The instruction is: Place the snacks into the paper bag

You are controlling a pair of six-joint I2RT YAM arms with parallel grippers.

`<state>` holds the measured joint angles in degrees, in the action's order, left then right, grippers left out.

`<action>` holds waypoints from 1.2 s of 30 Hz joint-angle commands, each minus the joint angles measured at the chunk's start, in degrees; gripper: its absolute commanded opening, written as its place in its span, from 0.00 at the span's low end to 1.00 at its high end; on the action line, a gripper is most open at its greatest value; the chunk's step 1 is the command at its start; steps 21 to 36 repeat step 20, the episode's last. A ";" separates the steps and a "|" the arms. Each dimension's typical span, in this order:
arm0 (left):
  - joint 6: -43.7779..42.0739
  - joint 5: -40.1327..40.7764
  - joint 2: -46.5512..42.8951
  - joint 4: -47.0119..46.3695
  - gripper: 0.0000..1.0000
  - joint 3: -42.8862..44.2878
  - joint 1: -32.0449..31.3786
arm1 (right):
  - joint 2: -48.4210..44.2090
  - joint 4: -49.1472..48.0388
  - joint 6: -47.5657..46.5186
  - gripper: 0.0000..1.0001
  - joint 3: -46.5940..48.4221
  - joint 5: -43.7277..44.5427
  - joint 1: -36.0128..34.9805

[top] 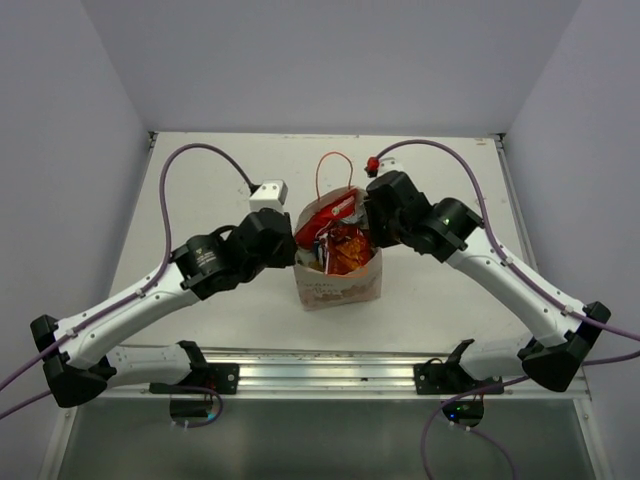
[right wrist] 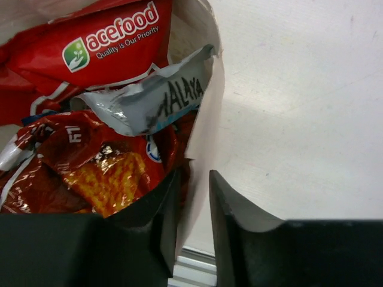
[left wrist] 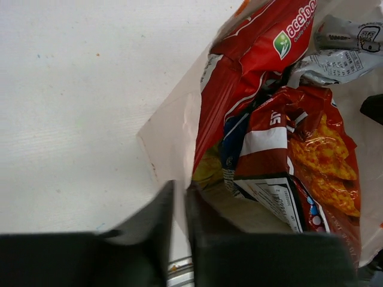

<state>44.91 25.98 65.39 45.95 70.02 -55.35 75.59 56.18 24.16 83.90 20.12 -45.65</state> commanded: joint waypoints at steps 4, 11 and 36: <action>-9.64 9.34 -0.87 -5.51 0.77 7.40 -1.95 | 0.42 5.41 0.18 0.71 12.73 4.31 -0.14; -27.31 23.40 -0.35 -22.56 1.00 13.74 -2.57 | 4.92 13.60 -2.71 0.78 27.37 15.81 -0.05; -27.68 20.79 3.78 -21.17 1.00 18.05 0.15 | 5.00 17.20 -1.05 0.83 28.16 24.87 -0.14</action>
